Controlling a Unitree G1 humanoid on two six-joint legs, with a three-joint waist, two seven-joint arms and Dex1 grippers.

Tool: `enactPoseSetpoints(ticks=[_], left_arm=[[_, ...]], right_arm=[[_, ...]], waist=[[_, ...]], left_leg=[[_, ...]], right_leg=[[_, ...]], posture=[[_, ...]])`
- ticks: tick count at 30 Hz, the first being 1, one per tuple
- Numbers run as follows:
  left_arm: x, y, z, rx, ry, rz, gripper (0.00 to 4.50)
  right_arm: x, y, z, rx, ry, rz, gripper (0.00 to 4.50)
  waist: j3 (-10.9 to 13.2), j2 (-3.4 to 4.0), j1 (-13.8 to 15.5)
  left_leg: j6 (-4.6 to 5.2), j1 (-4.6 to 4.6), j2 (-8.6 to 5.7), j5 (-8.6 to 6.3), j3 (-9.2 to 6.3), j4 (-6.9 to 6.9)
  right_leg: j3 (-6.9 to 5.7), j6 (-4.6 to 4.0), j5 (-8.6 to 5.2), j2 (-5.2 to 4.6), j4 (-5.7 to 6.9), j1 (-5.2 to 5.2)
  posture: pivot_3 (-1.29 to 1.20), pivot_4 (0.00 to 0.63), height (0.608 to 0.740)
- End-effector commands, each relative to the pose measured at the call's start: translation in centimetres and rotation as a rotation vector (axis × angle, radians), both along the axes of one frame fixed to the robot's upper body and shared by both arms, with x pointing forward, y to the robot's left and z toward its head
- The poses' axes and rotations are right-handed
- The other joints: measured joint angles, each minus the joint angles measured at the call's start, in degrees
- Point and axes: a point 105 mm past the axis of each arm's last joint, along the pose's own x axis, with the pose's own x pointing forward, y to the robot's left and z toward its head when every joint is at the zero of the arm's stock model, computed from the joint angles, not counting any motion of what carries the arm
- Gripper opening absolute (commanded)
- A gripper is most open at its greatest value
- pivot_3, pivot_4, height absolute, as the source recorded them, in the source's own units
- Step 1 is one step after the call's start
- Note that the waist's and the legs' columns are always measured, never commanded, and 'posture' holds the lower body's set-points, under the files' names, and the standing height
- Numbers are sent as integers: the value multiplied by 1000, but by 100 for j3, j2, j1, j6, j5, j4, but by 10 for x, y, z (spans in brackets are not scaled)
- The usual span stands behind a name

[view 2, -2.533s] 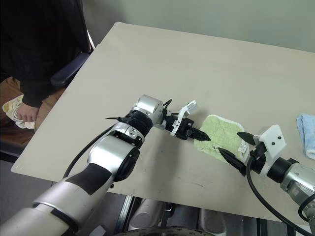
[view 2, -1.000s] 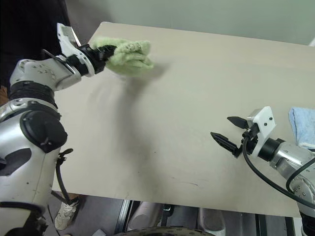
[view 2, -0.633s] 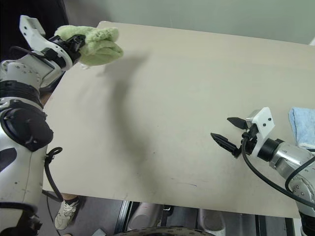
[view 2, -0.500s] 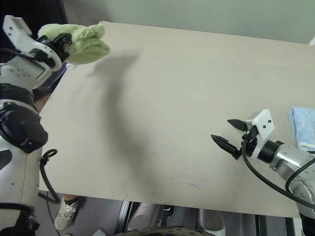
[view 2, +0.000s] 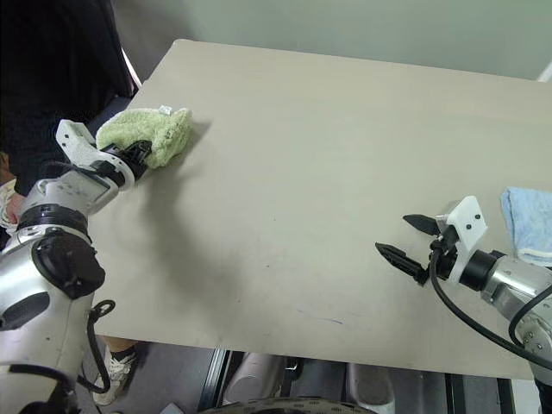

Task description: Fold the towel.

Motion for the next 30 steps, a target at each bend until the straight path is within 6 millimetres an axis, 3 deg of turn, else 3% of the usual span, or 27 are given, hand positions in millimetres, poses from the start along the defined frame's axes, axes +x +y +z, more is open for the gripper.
enactPoseSetpoints(ticks=[1,4,17,23,30], left_arm=[[-2,5,7,18,-18,-2,32],[-4,7,5,-22,-17,8,32],[-7,3,6,-90,-4,-27,4451],[-24,7,4,-99,61,-99,4451],[-56,2,-6,41,98,-236,4451]], right_arm=[[1,-3,13,-16,-60,6,4500],[2,-3,12,-17,-61,8,4500],[6,0,12,-14,-82,12,4500],[5,-1,11,-13,-86,8,4500],[7,1,11,-4,-89,20,4500]], waist=[[0,1,-2],[0,0,-3],[0,0,-2],[0,0,-9],[0,0,-25]], left_leg=[[-1,4,-1,1,4,-1],[-5,9,0,1,7,2],[-8,10,3,3,4,13],[-10,11,4,2,6,13],[-17,24,6,0,8,13]], right_leg=[[-8,-4,-1,17,2,0],[-10,-11,-2,19,10,1],[-2,-15,-1,4,25,-1],[-4,-15,-1,9,26,-2],[0,-37,-12,10,30,4]], posture=[[0,150,733],[0,150,733],[0,150,733],[0,150,733],[0,150,733]])
